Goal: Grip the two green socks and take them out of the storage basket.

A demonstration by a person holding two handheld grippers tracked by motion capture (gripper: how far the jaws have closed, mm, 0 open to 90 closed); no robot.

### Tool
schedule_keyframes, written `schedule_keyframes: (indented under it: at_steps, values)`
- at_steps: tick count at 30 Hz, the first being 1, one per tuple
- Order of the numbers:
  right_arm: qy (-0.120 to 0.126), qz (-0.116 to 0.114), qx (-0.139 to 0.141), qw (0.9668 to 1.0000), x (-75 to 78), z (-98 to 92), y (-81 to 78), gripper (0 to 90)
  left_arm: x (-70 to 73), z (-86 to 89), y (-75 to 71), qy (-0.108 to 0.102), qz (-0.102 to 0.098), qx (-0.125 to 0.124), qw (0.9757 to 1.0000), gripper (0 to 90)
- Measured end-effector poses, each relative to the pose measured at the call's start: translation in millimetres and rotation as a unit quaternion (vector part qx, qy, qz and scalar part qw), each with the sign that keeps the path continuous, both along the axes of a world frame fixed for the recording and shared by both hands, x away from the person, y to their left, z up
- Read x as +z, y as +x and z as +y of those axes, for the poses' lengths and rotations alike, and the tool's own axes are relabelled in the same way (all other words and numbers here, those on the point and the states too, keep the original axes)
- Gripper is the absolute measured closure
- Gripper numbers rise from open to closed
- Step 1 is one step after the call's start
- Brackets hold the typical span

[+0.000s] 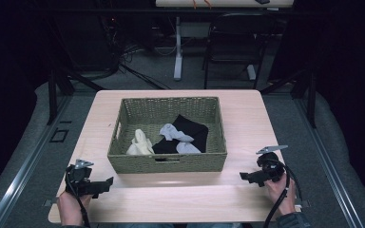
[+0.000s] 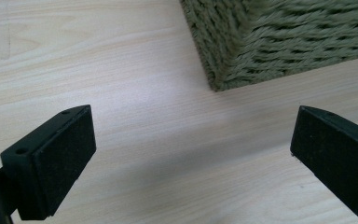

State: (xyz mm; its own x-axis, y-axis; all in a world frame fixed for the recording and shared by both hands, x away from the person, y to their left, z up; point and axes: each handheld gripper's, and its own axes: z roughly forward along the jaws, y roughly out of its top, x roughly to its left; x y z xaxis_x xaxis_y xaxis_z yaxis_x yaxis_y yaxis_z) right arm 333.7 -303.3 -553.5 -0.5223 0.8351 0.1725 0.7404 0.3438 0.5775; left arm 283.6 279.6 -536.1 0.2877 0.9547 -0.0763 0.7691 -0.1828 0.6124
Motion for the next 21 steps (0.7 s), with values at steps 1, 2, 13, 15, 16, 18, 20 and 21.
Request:
schedule_keyframes:
  at_steps: [1,2,13,15,16,18,20,21]
  values:
    - [-0.004,0.001,0.001,1.0,0.0,1.8,0.2,2.4,0.1,0.3,-0.6,0.0,0.001,0.002,1.0,0.1]
    - [-0.006,0.002,0.005,1.0,0.2,2.8,0.5,2.7,0.4,1.3,-1.4,-0.007,0.005,0.006,0.9999,0.1]
    - [-0.004,-0.001,0.007,1.0,1.7,6.2,-1.0,3.1,34.2,1.4,-0.3,-0.027,-0.007,-0.006,0.9996,0.2]
    - [-0.006,-0.001,0.011,0.9999,2.0,7.5,-1.0,3.1,45.2,2.0,2.9,-0.033,-0.012,-0.013,0.9993,0.2]
    - [-0.006,-0.001,0.009,0.9999,1.7,8.1,-1.2,3.1,52.6,1.8,5.8,-0.031,-0.015,-0.018,0.9992,0.2]
    - [-0.007,-0.001,0.009,0.9999,0.5,8.0,-1.1,3.2,62.9,0.7,10.3,-0.028,-0.019,-0.023,0.9992,0.1]
    - [-0.007,0.001,0.007,0.9999,0.6,6.8,-1.5,3.3,74.4,-1.1,16.5,-0.033,-0.023,-0.034,0.9986,0.1]
    - [-0.007,0.001,0.011,0.9999,0.9,5.6,-1.7,3.3,80.1,-3.0,19.7,-0.034,-0.025,-0.036,0.9985,0.1]
